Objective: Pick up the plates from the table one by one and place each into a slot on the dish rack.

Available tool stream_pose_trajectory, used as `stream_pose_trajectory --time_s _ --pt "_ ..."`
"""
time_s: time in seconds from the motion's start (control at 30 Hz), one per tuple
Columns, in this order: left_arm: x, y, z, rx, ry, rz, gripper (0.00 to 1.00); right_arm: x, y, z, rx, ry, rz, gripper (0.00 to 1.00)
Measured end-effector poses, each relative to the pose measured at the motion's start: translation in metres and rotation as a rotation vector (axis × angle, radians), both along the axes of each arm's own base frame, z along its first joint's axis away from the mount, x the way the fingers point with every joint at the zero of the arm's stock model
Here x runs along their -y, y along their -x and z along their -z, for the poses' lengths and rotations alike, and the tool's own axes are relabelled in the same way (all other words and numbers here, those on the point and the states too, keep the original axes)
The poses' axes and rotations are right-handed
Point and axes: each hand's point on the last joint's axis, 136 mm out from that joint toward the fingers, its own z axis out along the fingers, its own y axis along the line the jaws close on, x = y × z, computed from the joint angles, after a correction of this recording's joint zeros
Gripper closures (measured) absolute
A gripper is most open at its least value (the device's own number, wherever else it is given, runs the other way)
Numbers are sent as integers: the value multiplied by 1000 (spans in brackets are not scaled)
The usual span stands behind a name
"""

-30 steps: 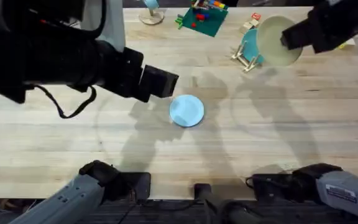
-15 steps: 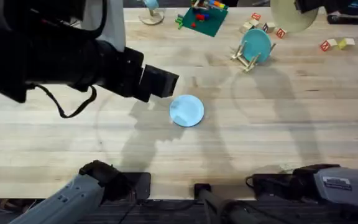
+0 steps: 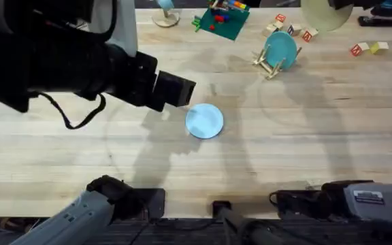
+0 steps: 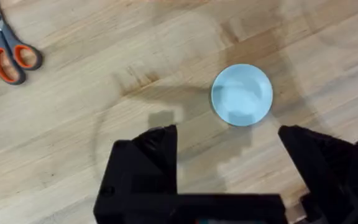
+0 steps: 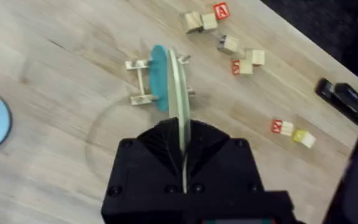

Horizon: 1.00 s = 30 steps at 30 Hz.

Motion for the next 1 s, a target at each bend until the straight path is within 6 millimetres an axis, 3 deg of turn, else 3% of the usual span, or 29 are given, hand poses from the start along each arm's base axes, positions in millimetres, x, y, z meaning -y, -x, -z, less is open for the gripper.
stream_pose_trajectory --time_s 0.37,1.0 --pt "0 0 0 0 0 0 7 -15 -7 19 -65 -63 -53 970" --pt "0 0 0 0 0 0 6 -26 -39 94 -243 -50 -79 970"
